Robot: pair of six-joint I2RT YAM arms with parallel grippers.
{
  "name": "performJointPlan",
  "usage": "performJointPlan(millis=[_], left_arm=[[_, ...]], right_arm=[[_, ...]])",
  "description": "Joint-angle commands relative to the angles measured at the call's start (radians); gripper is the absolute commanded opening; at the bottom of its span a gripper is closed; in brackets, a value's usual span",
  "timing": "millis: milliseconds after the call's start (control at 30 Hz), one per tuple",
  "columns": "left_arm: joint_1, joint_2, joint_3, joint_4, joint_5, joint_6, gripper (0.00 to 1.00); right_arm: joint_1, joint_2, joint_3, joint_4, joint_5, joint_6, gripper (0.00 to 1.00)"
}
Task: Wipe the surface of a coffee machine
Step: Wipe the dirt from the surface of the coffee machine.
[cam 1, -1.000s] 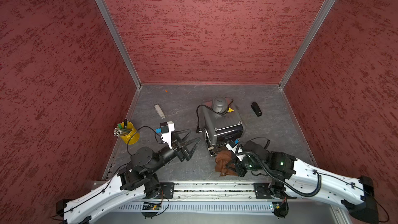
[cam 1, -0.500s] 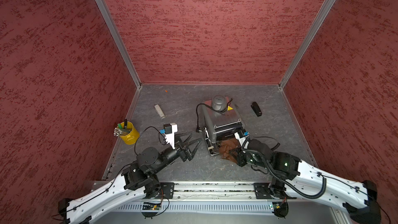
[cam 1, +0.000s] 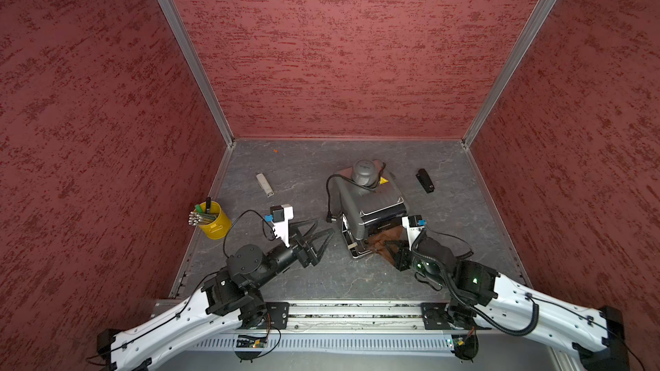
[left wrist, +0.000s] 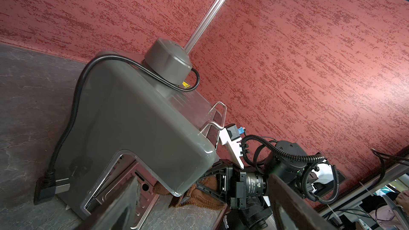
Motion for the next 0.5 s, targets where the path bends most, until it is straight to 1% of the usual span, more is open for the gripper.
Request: performJointPlan(millis=[0,100,200,333,467], left_arm=[[0.006,-0.006,-0.009,0.003,-0.005,-0.005,0.91],[0.005,-0.008,-0.019,0.013,-0.006,-0.011,0.91],[0.006,-0.007,-0.021,0.018,-0.006,-0.013,0.91],[0.005,-0.01,-0.024,0.016,-0.005,-0.016,0.91],[0.005,-0.02,-0.031,0.016,-0.007,-0.025,0.91]], right_arm=[[-0.01,-0.011,-0.016,0.085,0.09,0.085,0.0],[-0.01,-0.008,-0.027,0.109,0.11,0.103,0.0],[-0.01,-0.002,-0.041,0.178,0.106,0.1,0.0],[-0.01,0.03,-0.06,0.303,0.029,0.05,0.0],[-0.01,0.047,-0.078,0.319,-0.032,0.054,0.0]])
